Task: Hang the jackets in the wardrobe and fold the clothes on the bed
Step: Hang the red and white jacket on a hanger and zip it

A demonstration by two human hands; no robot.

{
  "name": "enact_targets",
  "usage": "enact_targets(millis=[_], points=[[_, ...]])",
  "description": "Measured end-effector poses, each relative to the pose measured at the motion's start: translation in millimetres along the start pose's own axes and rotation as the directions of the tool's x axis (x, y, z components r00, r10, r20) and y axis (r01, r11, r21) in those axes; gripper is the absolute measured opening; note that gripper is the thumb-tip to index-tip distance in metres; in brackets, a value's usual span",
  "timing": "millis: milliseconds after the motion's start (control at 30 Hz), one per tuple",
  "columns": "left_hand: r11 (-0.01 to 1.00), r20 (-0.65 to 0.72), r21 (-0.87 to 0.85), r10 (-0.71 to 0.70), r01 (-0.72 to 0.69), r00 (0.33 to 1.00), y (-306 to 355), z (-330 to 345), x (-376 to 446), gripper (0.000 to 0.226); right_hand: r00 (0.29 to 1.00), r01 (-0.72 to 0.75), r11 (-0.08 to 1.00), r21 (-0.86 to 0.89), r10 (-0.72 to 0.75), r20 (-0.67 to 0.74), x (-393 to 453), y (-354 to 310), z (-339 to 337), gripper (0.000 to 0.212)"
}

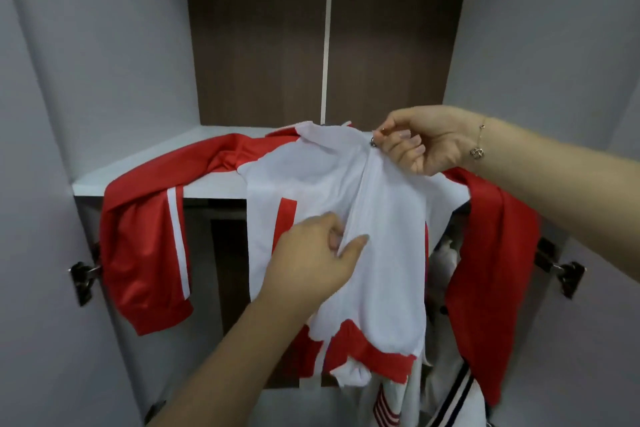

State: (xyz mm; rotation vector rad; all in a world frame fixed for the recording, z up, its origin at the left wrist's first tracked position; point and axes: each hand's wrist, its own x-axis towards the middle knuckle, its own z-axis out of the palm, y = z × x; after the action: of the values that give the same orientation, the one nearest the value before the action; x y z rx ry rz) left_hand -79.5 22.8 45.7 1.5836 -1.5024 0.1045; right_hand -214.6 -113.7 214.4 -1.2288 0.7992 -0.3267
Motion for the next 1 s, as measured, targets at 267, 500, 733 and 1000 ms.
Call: enact_targets(millis=[267,500,733,1000], points=[[0.985,-0.068,0.166,0.058,-0.046,0.996,23,10,75,0.044,0.998,-0.029,0.998,0.050,0.026,0.064,26,-31,-1,0.017],[0.993,-0.050,0.117,0.014,-0.008,0.999,22,-10,100,0.036,0.999,0.043,0.994,0.103,-0.041,-0.024,57,-68,-7,0.031],[0.998,0.047,0.039,-0.045,0.043,0.998,8,9,152,0.047,1.000,-0.015,0.986,0.166,0.016,-0.002,93,-83,-29,0.034],[0.972,0.120,-0.225,-0.046,0.073,0.992,-9,14,149,0.049,0.981,0.164,0.939,0.302,-0.124,-0.147,164,-129,-28,0.028]])
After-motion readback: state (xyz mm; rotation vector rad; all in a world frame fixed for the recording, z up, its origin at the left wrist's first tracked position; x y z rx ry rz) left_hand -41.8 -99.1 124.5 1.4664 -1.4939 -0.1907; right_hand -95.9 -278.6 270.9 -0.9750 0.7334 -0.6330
